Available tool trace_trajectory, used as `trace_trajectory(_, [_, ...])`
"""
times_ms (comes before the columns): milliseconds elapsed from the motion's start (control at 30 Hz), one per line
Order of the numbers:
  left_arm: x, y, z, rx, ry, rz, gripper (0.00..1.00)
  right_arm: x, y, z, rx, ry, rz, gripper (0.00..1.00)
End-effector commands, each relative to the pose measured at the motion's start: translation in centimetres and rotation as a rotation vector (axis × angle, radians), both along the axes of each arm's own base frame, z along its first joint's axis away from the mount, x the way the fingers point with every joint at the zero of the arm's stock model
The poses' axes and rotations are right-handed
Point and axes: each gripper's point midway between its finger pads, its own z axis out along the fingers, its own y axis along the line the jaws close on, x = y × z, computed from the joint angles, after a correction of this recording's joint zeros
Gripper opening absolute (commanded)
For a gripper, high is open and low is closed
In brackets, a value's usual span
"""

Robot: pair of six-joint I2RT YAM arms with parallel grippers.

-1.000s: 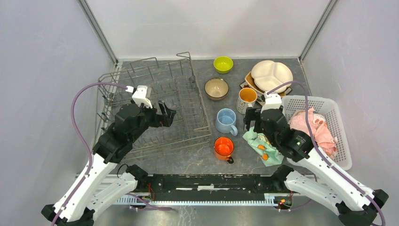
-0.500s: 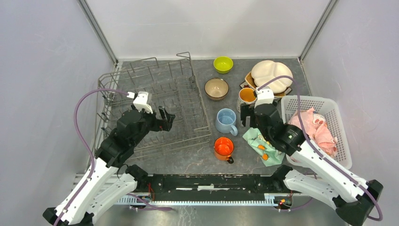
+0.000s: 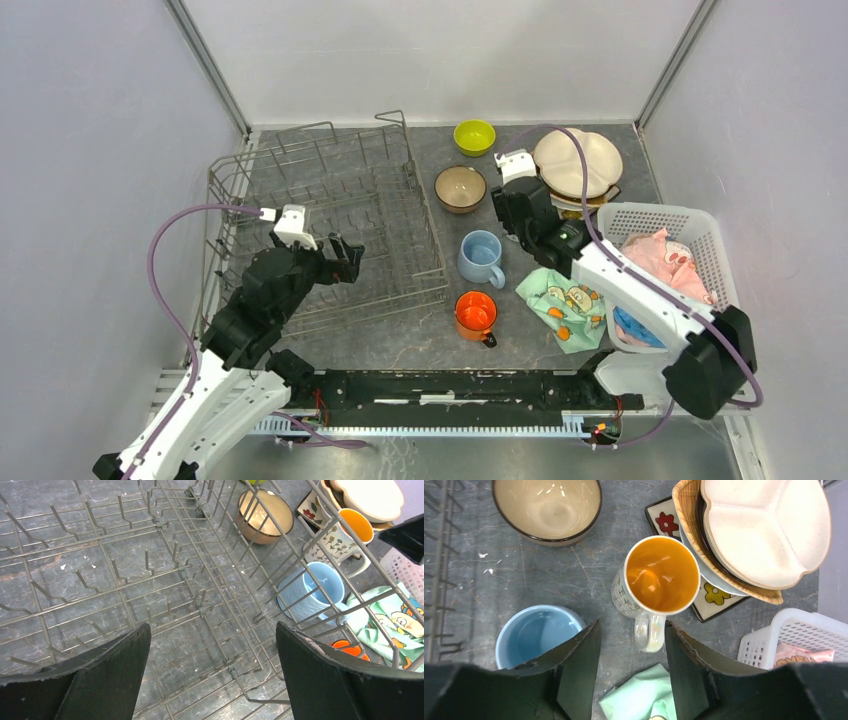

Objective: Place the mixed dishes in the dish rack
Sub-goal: Pick up the cup at the center of the board.

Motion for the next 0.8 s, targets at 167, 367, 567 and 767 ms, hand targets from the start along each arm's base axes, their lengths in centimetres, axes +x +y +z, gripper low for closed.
trace_trajectory(167, [0.3,0.4,1.7,0.024,-0.093,-0.006,1.00,5.9,-0.1,-1.9,0.030,0.056,0.014,0.51])
trace_trajectory(367, [0.3,0.4,1.7,0.024,-0.095,-0.006,1.00,7.9,0.3,-4.5,0.056,0.127,0.041,0.49])
trace_trajectory(567, [0.3,0.4,1.6,0.026,-0.094,-0.001,1.00,8.8,0.5,-6.9,0.055,0.180,0.047,0.45])
trace_trajectory(767, [0.4,0.4,1.4,0.030,-0.088,0.000,1.00,9.0,0.5,-8.0,0.044,0.215,0.051,0.42])
